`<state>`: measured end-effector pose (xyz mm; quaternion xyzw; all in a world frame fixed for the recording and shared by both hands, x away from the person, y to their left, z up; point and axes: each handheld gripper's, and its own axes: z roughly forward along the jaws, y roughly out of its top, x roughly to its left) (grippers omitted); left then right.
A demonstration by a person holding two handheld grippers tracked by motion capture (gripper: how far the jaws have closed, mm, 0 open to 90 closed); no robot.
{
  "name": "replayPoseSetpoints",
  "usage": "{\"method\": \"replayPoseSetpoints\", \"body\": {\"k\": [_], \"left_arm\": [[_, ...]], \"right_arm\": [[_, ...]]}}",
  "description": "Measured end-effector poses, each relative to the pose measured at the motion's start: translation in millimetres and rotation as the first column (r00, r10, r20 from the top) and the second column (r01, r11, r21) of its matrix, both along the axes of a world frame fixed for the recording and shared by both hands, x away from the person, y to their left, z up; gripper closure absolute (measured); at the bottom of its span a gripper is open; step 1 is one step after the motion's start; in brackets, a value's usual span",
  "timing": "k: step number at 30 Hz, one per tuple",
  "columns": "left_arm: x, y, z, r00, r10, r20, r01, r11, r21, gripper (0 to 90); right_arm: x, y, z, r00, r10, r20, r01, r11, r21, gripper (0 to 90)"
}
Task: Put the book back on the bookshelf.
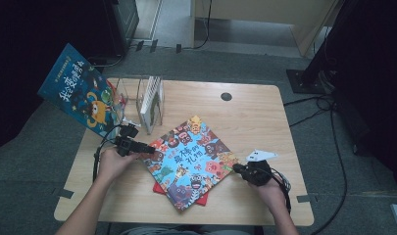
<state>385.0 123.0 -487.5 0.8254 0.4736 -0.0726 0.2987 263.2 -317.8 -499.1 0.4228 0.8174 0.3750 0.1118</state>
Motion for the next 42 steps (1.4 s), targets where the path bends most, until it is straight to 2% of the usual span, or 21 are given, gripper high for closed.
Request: {"method": "replayPoseSetpoints", "body": {"k": [2, 7, 17, 21, 29, 33, 41, 42], "left_arm": [[-3.2, -2.0, -0.2, 1.0000, -0.008, -0.004, 0.007, 1.0000, -0.006, 48.7], [-12.0, -6.6, 0.7, 0.9997, -0.022, 0.008, 0.022, 0.9996, 0.018, 46.2], [-31.9, -9.6, 0.5, 0.9994, -0.031, -0.016, 0.031, 0.9995, 0.002, 46.9], [-42.0, -10.1, -0.1, 0.9994, -0.019, -0.028, 0.018, 0.9997, -0.017, 45.2], [-57.6, -14.6, -1.1, 0.9988, -0.028, -0.040, 0.028, 0.9996, -0.003, 44.5], [-64.6, -15.6, -1.3, 0.9993, -0.019, -0.032, 0.019, 0.9998, -0.001, 43.7], [-68.0, -9.6, -5.1, 1.0000, -0.002, -0.008, 0.001, 0.9990, -0.046, 44.2], [-68.7, -8.9, -6.1, 1.0000, 0.000, 0.007, 0.001, 0.9986, -0.053, 44.2]], "right_arm": [[1.6, -1.7, -0.1, 0.9998, -0.021, 0.001, 0.021, 1.000, -0.001, 86.4], [5.8, -5.0, -0.9, 0.9992, -0.039, 0.005, 0.039, 0.999, 0.002, 86.4], [18.4, -10.3, -0.7, 0.9961, -0.088, 0.004, 0.088, 0.996, 0.001, 86.0], [24.9, -12.2, -0.7, 0.9950, -0.100, 0.001, 0.100, 0.995, 0.005, 86.1], [37.3, -12.4, -1.0, 0.9930, -0.118, -0.006, 0.118, 0.993, 0.016, 86.8], [42.8, -11.2, -1.4, 0.9920, -0.126, -0.009, 0.126, 0.992, 0.023, 87.4], [50.9, -6.8, -2.3, 0.9916, -0.129, -0.001, 0.129, 0.991, 0.030, 88.1], [51.5, -6.9, -2.5, 0.9915, -0.130, -0.006, 0.130, 0.991, 0.036, 88.1]]}}
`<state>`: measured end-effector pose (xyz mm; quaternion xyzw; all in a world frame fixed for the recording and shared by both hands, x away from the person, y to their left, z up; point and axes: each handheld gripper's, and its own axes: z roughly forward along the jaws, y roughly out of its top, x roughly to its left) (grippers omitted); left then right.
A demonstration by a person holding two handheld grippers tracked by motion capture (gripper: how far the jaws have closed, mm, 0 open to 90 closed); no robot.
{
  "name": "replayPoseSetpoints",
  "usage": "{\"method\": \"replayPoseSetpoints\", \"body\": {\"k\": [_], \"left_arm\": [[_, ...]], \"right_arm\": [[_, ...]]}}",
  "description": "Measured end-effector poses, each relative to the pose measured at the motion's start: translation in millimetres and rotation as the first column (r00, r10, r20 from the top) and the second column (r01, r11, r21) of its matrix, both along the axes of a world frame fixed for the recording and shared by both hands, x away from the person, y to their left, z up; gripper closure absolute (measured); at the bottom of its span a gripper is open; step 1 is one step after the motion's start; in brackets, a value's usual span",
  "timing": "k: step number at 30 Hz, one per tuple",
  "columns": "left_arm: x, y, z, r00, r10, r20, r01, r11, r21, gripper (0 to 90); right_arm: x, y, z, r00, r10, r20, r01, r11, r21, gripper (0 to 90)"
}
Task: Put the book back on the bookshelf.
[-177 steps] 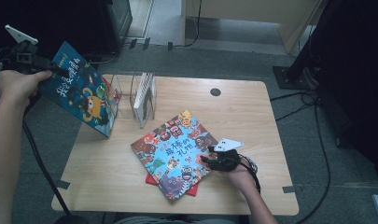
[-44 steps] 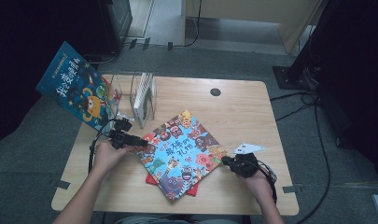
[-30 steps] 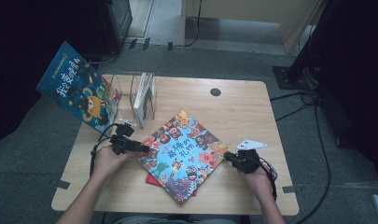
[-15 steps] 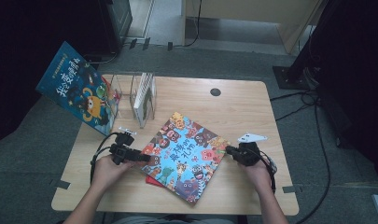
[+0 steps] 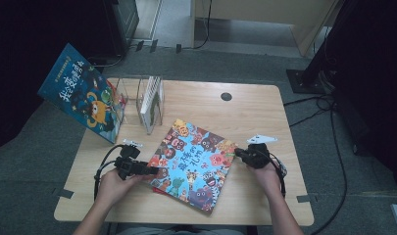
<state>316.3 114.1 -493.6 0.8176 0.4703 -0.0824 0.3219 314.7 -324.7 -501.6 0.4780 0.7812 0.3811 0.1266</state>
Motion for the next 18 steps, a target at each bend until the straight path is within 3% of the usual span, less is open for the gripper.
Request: {"method": "replayPoseSetpoints", "body": {"k": [2, 5, 9, 13, 15, 18], "left_arm": [[-2.0, 0.0, -0.9, 0.9996, -0.005, 0.027, 0.005, 1.0000, -0.002, 43.1], [-3.2, -1.0, -0.9, 0.9993, -0.006, 0.037, 0.006, 1.0000, 0.002, 41.4], [-2.1, 3.2, -3.4, 0.9998, 0.018, 0.009, -0.017, 0.9984, -0.053, 39.3], [3.2, 7.2, -4.7, 0.9986, 0.017, -0.049, -0.022, 0.9941, -0.106, 35.5], [4.5, 7.4, -4.0, 0.9970, 0.024, -0.073, -0.031, 0.9940, -0.105, 36.4], [4.9, 7.6, -1.9, 0.9977, 0.021, -0.065, -0.025, 0.9968, -0.075, 37.1]], "right_arm": [[1.3, 0.2, -0.2, 1.0000, -0.002, 0.000, 0.002, 1.000, 0.003, 88.0], [2.1, 1.7, 0.0, 1.0000, -0.002, 0.003, 0.002, 1.000, -0.002, 88.1], [3.0, 2.2, -0.7, 0.9999, 0.001, 0.011, -0.001, 1.000, -0.003, 88.0], [4.5, 5.7, -2.2, 0.9995, -0.001, 0.031, 0.001, 1.000, -0.017, 87.8], [4.9, 7.2, -2.8, 0.9992, -0.004, 0.039, 0.005, 1.000, -0.023, 87.8], [5.3, 7.4, -2.5, 0.9993, -0.010, 0.036, 0.011, 1.000, -0.019, 87.8]]}}
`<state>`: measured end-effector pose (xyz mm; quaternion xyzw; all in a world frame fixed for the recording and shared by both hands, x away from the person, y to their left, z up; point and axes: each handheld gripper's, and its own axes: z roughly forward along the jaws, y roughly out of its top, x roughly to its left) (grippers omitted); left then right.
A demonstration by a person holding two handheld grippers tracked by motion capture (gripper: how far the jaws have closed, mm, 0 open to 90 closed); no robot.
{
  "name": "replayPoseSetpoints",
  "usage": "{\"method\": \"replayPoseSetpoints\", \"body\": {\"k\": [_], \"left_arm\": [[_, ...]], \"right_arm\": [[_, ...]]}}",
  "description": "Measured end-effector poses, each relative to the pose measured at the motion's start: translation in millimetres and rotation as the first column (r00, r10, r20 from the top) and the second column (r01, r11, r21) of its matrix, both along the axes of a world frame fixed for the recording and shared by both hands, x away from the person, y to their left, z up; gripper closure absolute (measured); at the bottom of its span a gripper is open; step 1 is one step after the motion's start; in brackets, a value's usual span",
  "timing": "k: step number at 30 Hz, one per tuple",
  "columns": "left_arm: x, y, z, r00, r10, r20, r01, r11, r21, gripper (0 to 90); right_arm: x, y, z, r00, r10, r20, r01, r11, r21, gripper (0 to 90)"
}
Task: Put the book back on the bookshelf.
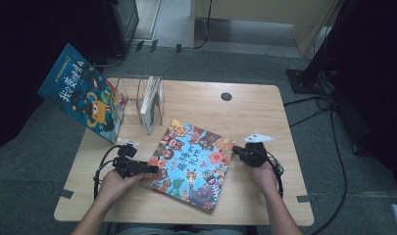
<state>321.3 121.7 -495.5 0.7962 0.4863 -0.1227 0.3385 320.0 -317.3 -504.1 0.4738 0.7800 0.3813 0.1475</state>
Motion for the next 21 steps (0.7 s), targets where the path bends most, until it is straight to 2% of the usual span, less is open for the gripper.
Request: {"method": "replayPoseSetpoints", "body": {"k": [1, 3, 5, 8, 12, 16, 19, 21], "left_arm": [[0.4, -0.4, 1.1, 1.0000, 0.001, 0.008, -0.001, 0.9999, 0.015, 34.9], [1.0, -0.8, 2.9, 0.9997, 0.006, 0.022, -0.006, 0.9999, 0.015, 33.5], [3.7, -1.2, 4.4, 0.9996, 0.011, 0.025, -0.011, 0.9999, 0.012, 33.5], [10.8, -3.1, 5.8, 0.9995, 0.012, 0.031, -0.013, 0.9992, 0.038, 32.9], [21.2, -4.7, 6.4, 0.9994, 0.017, 0.032, -0.018, 0.9988, 0.046, 33.3], [31.4, -3.2, 6.1, 0.9988, 0.038, 0.030, -0.039, 0.9987, 0.031, 33.0], [37.8, -6.0, 4.7, 0.9990, 0.022, 0.040, -0.025, 0.9966, 0.078, 33.0], [39.6, -8.0, 4.2, 0.9983, 0.023, 0.053, -0.027, 0.9963, 0.082, 32.9]], "right_arm": [[0.0, 0.0, 0.2, 1.0000, 0.000, -0.002, 0.000, 1.000, 0.001, 87.7], [-0.3, -0.1, 1.0, 1.0000, 0.003, -0.006, -0.002, 1.000, 0.009, 87.4], [-1.2, 0.1, 1.6, 0.9999, 0.006, -0.010, -0.006, 1.000, 0.014, 87.3], [-3.6, 0.3, 1.5, 0.9997, 0.011, -0.021, -0.011, 1.000, 0.017, 86.3], [-8.3, 0.1, 1.4, 0.9995, 0.020, -0.024, -0.019, 1.000, 0.017, 86.4], [-14.5, 2.9, 2.2, 0.9990, 0.038, -0.026, -0.037, 0.999, 0.016, 86.8], [-19.4, 5.2, 2.3, 0.9985, 0.045, -0.030, -0.044, 0.999, 0.014, 86.8], [-22.9, 6.4, 2.5, 0.9982, 0.050, -0.033, -0.049, 0.999, 0.012, 86.8]]}}
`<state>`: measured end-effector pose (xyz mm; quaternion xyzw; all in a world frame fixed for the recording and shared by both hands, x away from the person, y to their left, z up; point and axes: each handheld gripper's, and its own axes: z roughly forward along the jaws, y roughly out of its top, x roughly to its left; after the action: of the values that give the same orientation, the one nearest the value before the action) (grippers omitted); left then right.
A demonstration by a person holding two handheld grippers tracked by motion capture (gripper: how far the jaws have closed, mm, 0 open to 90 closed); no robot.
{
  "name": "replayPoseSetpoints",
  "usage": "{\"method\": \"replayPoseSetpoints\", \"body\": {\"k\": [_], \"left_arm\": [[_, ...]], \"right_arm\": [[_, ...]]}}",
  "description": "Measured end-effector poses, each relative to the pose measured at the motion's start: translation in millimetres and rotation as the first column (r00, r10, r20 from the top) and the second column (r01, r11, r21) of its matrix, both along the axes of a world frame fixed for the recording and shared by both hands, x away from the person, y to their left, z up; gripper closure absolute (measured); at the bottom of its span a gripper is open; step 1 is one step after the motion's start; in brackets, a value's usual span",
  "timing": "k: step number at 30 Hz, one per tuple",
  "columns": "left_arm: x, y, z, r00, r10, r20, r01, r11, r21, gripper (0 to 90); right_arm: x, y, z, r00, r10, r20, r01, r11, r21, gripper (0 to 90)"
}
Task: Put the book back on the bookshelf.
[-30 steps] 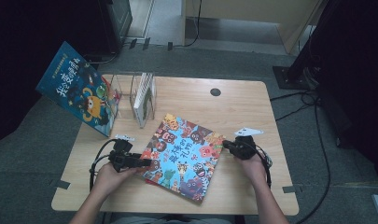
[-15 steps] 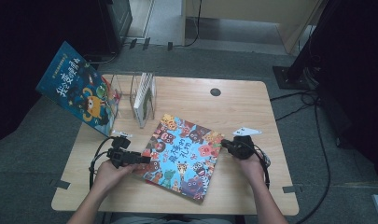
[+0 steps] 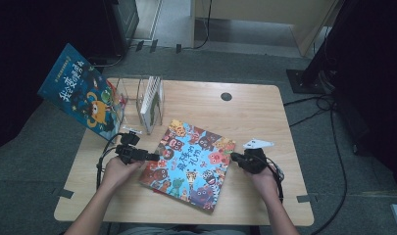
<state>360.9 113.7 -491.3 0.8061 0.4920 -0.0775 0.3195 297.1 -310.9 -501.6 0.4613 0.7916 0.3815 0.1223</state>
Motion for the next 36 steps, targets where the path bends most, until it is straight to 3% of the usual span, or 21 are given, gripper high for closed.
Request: {"method": "replayPoseSetpoints", "body": {"k": [12, 16, 20, 25, 30, 36], "left_arm": [[10.9, -12.8, -1.9, 0.9982, -0.048, -0.035, 0.047, 0.9981, -0.039, 35.0], [11.0, -16.2, -3.3, 0.9980, -0.056, -0.030, 0.054, 0.9969, -0.057, 35.2], [9.6, -19.3, -3.0, 0.9973, -0.073, -0.011, 0.072, 0.9966, -0.040, 37.6], [9.8, -19.7, -2.7, 0.9973, -0.068, -0.027, 0.067, 0.9969, -0.042, 37.5], [9.6, -18.6, -1.0, 0.9958, -0.061, -0.068, 0.058, 0.9976, -0.037, 37.4], [7.2, -16.0, -0.2, 0.9965, -0.045, -0.070, 0.043, 0.9987, -0.026, 36.1]], "right_arm": [[-17.3, 7.5, -2.3, 0.9997, 0.022, -0.009, -0.022, 1.000, -0.010, 86.9], [-21.7, 8.4, -3.1, 0.9994, 0.025, -0.025, -0.026, 1.000, -0.011, 86.9], [-24.0, 9.6, -3.6, 0.9995, 0.028, -0.016, -0.028, 1.000, -0.014, 88.0], [-23.4, 9.3, -3.6, 0.9993, 0.036, -0.012, -0.036, 0.999, -0.019, 88.1], [-19.5, 8.7, -3.5, 0.9990, 0.044, -0.009, -0.044, 0.999, -0.013, 88.1], [-12.6, 12.8, -5.5, 0.9990, 0.042, 0.019, -0.041, 0.999, -0.015, 88.7]]}}
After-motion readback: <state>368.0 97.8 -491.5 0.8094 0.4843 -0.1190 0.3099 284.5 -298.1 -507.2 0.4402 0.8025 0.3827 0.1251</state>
